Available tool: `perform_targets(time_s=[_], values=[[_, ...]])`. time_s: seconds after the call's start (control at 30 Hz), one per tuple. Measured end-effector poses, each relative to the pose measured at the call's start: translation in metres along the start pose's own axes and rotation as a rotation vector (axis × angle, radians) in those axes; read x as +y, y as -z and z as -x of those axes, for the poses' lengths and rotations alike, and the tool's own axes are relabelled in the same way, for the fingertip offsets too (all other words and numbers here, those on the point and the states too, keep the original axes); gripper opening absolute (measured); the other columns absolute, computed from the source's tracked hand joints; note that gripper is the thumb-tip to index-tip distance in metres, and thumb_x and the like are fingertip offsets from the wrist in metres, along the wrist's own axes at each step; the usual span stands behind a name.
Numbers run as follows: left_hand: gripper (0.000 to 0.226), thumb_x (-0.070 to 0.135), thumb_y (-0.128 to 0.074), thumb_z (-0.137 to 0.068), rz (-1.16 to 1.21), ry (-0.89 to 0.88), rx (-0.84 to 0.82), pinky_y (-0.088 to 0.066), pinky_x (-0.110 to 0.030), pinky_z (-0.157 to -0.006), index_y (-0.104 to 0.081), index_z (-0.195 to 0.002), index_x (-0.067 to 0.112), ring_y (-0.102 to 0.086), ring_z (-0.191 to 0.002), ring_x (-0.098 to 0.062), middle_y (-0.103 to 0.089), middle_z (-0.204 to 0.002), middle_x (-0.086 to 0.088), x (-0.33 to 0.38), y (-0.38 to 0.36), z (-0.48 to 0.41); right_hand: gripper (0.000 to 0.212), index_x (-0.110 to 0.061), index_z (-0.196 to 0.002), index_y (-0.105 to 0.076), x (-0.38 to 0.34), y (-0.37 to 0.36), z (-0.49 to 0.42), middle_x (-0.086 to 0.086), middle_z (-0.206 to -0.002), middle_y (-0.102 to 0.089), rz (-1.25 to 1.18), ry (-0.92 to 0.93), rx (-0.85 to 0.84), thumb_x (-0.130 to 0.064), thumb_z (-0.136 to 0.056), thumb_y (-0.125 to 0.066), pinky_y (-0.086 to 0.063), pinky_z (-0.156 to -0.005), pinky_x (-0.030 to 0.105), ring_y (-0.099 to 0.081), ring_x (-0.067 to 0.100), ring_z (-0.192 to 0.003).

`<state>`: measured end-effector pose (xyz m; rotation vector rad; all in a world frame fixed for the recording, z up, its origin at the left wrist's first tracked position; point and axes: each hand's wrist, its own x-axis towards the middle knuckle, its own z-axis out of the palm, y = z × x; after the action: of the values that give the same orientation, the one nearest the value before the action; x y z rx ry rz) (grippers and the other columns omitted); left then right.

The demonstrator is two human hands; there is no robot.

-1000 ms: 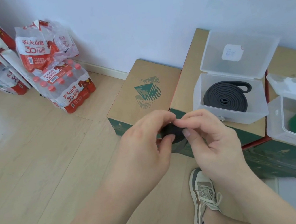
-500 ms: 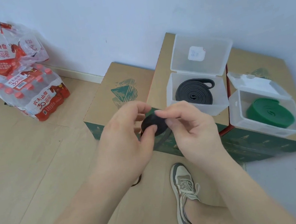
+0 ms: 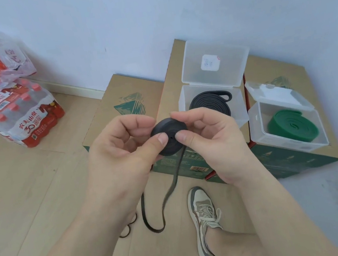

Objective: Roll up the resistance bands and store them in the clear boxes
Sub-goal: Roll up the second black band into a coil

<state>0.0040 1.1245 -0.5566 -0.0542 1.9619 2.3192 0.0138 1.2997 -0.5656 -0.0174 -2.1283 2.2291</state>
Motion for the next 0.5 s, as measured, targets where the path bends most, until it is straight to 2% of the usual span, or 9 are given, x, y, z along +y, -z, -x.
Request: perform_targets(time_s=[0.1, 0.17, 0.23, 0.33, 0.4, 0.5], values=[[0.036, 0.005, -0.081, -0.081, -0.377, -0.114, -0.022, -0.058, -0.016, -0.078, -0.069, -0.096, 0.036, -0.071, -0.086, -0.001, -0.073, -0.091, 0.021, -0.002, -0.003, 0.002, 0.039, -0.019, -0.105, -0.08, -0.001, 0.002, -0.002, 0.002, -0.102, -0.081, 0.161, 0.025, 0.002, 0.015, -0.091, -0.066, -0.059, -0.094, 0.035, -0.075, 0.02, -0.1], [0.037, 0.01, -0.079, -0.083, -0.528, -0.153, -0.027, -0.05, -0.007, -0.07, -0.065, -0.097, 0.041, -0.07, -0.081, 0.005, -0.067, -0.095, 0.034, -0.002, -0.007, 0.004, 0.04, -0.021, -0.103, -0.081, 0.0, 0.002, -0.003, 0.002, -0.104, -0.081, 0.254, 0.025, -0.04, 0.014, -0.091, -0.066, -0.059, -0.096, 0.038, -0.075, 0.023, -0.103], [0.037, 0.009, -0.08, -0.083, -0.539, -0.165, -0.024, -0.053, -0.011, -0.068, -0.064, -0.095, 0.04, -0.069, -0.08, 0.004, -0.068, -0.095, 0.032, -0.005, -0.007, 0.003, 0.039, -0.022, -0.102, -0.081, -0.002, 0.001, -0.002, 0.0, -0.102, -0.081, 0.279, 0.022, -0.047, 0.013, -0.09, -0.067, -0.06, -0.093, 0.036, -0.075, 0.022, -0.1], [0.037, 0.006, -0.083, -0.08, -0.402, -0.141, -0.009, -0.061, -0.029, -0.074, -0.067, -0.092, 0.037, -0.071, -0.084, -0.004, -0.074, -0.089, 0.018, -0.004, -0.005, -0.001, 0.038, -0.022, -0.101, -0.076, -0.008, 0.003, -0.003, -0.005, -0.091, -0.079, 0.187, 0.008, 0.018, 0.012, -0.085, -0.075, -0.059, -0.083, 0.027, -0.074, 0.014, -0.09], [0.035, 0.002, -0.084, -0.079, -0.238, -0.098, -0.011, -0.064, -0.042, -0.077, -0.07, -0.094, 0.03, -0.074, -0.086, -0.016, -0.077, -0.088, 0.006, -0.004, -0.003, -0.002, 0.036, -0.02, -0.101, -0.074, -0.009, 0.008, -0.004, 0.001, -0.09, -0.079, 0.139, 0.006, 0.053, 0.011, -0.082, -0.079, -0.06, -0.082, 0.028, -0.073, 0.015, -0.088], [0.034, -0.002, -0.084, -0.079, -0.04, -0.025, -0.007, -0.065, -0.047, -0.077, -0.07, -0.101, 0.021, -0.075, -0.091, -0.029, -0.077, -0.092, -0.005, -0.007, -0.002, -0.001, 0.032, -0.015, -0.104, -0.076, -0.009, 0.011, -0.004, 0.013, -0.097, -0.079, 0.09, 0.02, 0.055, 0.012, -0.086, -0.075, -0.06, -0.084, 0.03, -0.073, 0.02, -0.091]])
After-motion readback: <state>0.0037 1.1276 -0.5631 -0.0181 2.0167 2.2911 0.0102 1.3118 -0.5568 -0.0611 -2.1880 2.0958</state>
